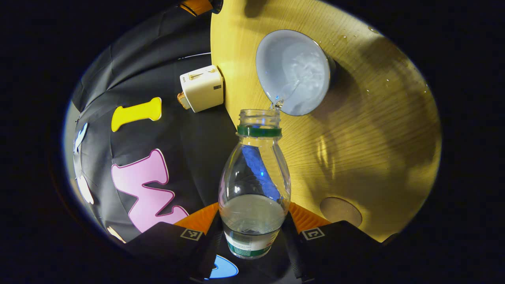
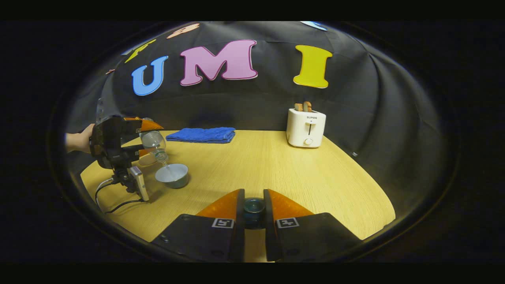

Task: Open the teacup lid with one hand, grasp the water bottle and pour water into the teacup with the other hand; after pouring, place the water bottle on the coaster and then close the teacup lid.

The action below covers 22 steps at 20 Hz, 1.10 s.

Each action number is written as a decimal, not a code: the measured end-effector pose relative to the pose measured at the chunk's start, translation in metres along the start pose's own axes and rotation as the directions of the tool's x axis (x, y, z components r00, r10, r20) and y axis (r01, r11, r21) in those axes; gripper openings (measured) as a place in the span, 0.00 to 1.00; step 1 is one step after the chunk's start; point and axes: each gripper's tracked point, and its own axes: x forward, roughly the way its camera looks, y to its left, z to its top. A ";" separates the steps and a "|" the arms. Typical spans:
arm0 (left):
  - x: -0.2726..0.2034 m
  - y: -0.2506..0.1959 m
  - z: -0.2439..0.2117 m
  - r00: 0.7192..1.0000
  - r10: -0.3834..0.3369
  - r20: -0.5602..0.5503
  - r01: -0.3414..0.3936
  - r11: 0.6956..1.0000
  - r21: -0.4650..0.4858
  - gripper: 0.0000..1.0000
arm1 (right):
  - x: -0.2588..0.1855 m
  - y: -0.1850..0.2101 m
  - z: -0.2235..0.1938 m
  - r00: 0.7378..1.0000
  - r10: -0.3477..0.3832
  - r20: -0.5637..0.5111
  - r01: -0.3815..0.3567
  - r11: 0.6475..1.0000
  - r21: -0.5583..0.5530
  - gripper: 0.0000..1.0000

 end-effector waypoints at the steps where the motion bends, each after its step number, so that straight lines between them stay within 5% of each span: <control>1: 0.001 0.001 0.000 1.000 0.003 0.001 -0.003 1.000 0.011 0.76 | 0.003 0.003 0.002 1.000 0.004 0.004 -0.004 1.000 -0.004 0.24; 22: 0.011 0.028 0.029 0.993 0.032 0.110 -0.056 0.974 0.220 0.76 | 0.000 0.016 0.004 1.000 0.026 -0.004 -0.026 0.999 -0.031 0.24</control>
